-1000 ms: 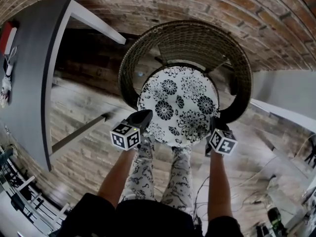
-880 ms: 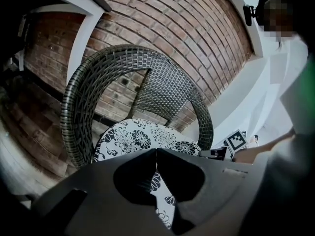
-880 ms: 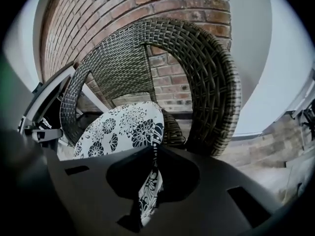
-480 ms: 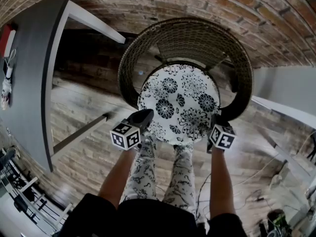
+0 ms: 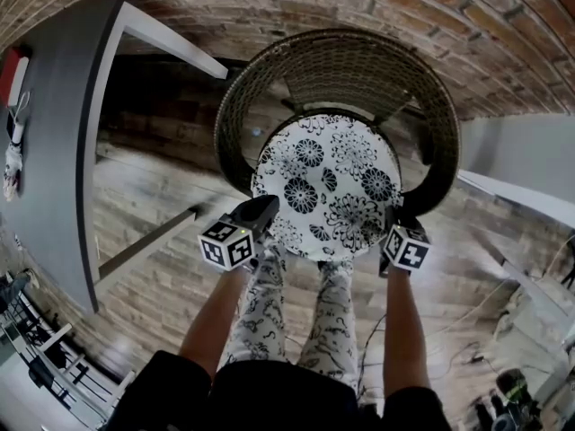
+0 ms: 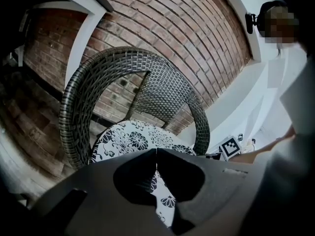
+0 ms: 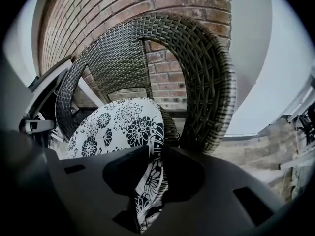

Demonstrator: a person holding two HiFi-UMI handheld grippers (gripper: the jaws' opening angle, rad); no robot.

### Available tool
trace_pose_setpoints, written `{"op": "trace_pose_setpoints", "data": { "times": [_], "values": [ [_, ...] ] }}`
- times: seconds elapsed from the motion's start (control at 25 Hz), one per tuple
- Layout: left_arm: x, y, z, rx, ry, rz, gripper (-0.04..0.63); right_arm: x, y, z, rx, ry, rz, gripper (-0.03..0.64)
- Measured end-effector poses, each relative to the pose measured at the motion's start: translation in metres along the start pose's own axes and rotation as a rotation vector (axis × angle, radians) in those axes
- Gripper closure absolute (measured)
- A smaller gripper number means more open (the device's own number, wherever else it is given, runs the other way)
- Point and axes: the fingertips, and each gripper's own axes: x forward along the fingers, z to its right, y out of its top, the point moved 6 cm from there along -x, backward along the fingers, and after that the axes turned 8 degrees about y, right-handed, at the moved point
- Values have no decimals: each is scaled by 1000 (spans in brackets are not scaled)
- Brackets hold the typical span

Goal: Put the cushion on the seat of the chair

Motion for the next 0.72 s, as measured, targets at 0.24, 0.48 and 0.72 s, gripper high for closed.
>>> {"op": "trace_pose_setpoints", "data": {
  "times": [0.24, 0.48, 0.72],
  "values": [
    [-2, -4, 5, 4, -4, -5, 591, -3, -5, 2, 14, -7, 17, 517],
    [-5, -4, 6, 12, -2, -2, 591, -7, -1, -5, 18, 15, 64, 518],
    [-9, 0, 11, 20, -8, 7, 589, -16, 2, -17, 21, 47, 116, 572]
  ]
}}
